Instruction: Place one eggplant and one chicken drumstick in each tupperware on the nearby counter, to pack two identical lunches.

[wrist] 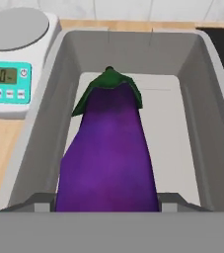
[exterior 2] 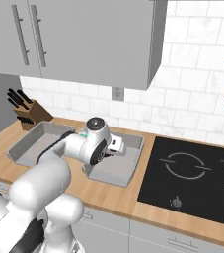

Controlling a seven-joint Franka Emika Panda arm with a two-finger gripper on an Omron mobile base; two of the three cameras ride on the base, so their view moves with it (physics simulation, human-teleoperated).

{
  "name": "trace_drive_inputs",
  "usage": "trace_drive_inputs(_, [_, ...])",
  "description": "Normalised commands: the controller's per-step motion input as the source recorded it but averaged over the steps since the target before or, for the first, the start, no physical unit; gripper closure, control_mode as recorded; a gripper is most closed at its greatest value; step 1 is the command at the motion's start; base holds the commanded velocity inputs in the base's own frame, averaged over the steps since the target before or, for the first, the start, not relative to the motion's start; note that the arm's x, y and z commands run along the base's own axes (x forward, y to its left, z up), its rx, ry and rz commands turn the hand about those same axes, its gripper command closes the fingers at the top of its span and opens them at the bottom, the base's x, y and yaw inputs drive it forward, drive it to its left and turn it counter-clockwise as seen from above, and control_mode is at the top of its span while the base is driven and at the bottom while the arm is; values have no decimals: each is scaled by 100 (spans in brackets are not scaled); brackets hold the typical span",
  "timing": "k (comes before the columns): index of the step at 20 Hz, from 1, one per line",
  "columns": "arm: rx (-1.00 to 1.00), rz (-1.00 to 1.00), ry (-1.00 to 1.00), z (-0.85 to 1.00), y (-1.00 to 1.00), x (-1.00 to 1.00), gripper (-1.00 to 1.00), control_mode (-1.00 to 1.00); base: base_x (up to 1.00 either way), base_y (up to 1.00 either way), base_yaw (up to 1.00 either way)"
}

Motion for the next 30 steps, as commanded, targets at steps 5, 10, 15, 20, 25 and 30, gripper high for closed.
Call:
trace_drive_inputs(5, [0,0,6,-15,-2,47,100,-100,0,0,0])
trace_drive_inputs(10, [0,0,1,-27,0,25,100,-100,0,0,0])
trace_drive_inputs(15, [0,1,0,-46,0,6,100,-100,0,0,0])
trace_drive_inputs(20, [0,0,2,-38,-1,12,100,-100,0,0,0])
trace_drive_inputs(25, [0,0,2,-28,-2,19,100,-100,0,0,0])
trace_drive_inputs(30, [0,0,2,-34,-1,16,100,-100,0,0,0])
